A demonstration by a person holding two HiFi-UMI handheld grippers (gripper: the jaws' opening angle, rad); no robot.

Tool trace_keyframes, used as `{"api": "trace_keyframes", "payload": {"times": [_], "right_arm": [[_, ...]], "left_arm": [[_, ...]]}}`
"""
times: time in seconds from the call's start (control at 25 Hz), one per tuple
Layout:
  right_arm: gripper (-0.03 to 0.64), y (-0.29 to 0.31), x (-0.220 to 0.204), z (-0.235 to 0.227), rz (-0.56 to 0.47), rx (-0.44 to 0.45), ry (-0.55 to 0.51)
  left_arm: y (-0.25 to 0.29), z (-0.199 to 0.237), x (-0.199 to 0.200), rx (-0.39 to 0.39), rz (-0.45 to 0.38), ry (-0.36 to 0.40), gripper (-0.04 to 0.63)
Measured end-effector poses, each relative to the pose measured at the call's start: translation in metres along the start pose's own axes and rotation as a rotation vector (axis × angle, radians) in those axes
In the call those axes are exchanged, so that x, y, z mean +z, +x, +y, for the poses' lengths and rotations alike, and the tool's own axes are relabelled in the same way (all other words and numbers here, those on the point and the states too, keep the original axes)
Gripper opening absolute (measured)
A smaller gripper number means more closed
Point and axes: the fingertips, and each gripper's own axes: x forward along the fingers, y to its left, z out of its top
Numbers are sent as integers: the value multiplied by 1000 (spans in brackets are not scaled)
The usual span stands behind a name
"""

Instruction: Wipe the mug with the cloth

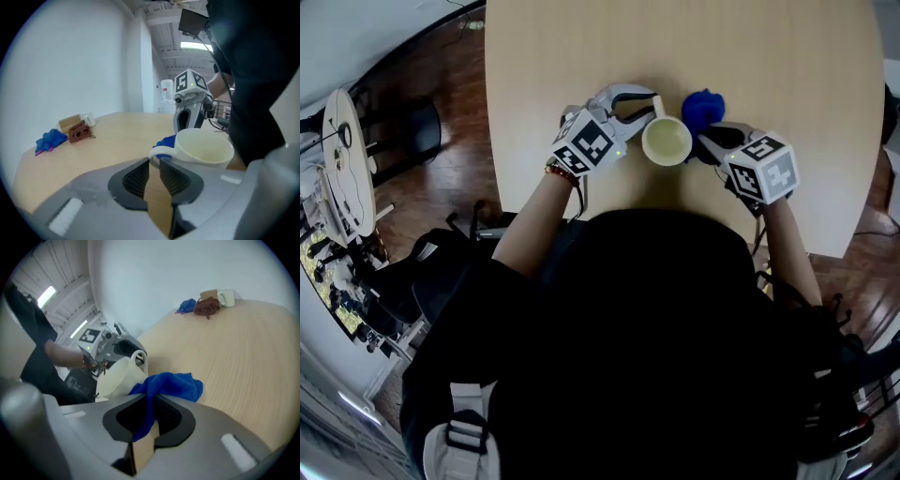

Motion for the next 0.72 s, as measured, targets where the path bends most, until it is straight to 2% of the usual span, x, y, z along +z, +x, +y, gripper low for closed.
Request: {"api": "trace_keyframes", "payload": {"times": [0.08, 0.16, 0.28, 0.36, 0.48, 0.72], "right_arm": [[54, -11, 13, 7, -81, 54, 49], [54, -26, 27, 13, -159, 93, 81], [54, -39, 41, 20, -217, 83, 62], [54, -38, 42, 24, -218, 56, 39], [54, -29, 38, 25, -211, 6, 28], [52, -5, 35, 4, -197, -154, 32]], "left_arm": [[-8, 9, -4, 91, -1, -57, 77], [-15, 21, -10, 199, -2, -149, 75], [-26, 37, -21, 358, 0, -295, 74], [-31, 42, -24, 433, 12, -350, 74], [-35, 40, -23, 478, 29, -373, 69], [-42, 37, -26, 485, 64, -353, 69]]}}
